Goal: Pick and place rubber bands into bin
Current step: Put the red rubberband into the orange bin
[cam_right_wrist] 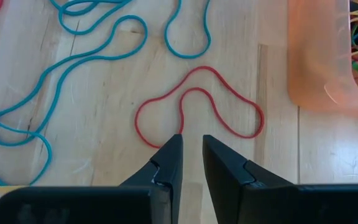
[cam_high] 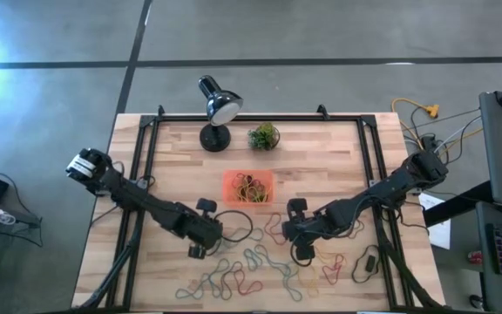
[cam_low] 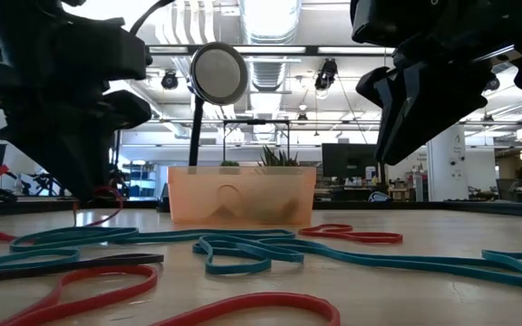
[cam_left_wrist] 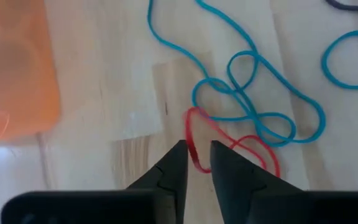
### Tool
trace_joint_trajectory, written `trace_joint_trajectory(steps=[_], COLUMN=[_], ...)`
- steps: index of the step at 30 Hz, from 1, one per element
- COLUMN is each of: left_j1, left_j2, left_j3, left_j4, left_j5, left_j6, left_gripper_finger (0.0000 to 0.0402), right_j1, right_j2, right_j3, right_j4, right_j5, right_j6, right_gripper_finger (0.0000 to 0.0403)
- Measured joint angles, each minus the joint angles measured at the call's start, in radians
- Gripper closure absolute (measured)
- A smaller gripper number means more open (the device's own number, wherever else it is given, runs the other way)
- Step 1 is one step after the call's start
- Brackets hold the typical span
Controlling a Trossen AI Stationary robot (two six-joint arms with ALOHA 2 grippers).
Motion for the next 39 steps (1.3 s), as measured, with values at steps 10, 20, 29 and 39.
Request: trace_joint_trajectory(steps=[10,20,29,39], left_j1=[0.023,0.025,0.027,0.131], left_j2=[0.0,-0.006,-0.006,-0.007], left_j3=[0.0,0.085,0.215,0.294], left_j4=[-0.004,-0.045,-0.046,-0.018], left_j5=[-0.003,-0.17,-0.611,-0.858], left_j6=[0.044,0.062,0.263,0.47], left_gripper_finger=[0.0398,0.0401,0.0401,0.0401], right_j1=[0.0,0.0,0.0,-0.001], right_j2=[0.0,0.0,0.0,0.0], right_j3=[0.0,0.0,0.0,0.0], right_j4=[0.0,0.0,0.0,0.002], right_j5=[0.0,0.0,0.0,0.026], right_j6=[-0.024,-0.025,-0.025,-0.025], right_gripper_finger=[0.0346,0.0346,0.0346,0.0346])
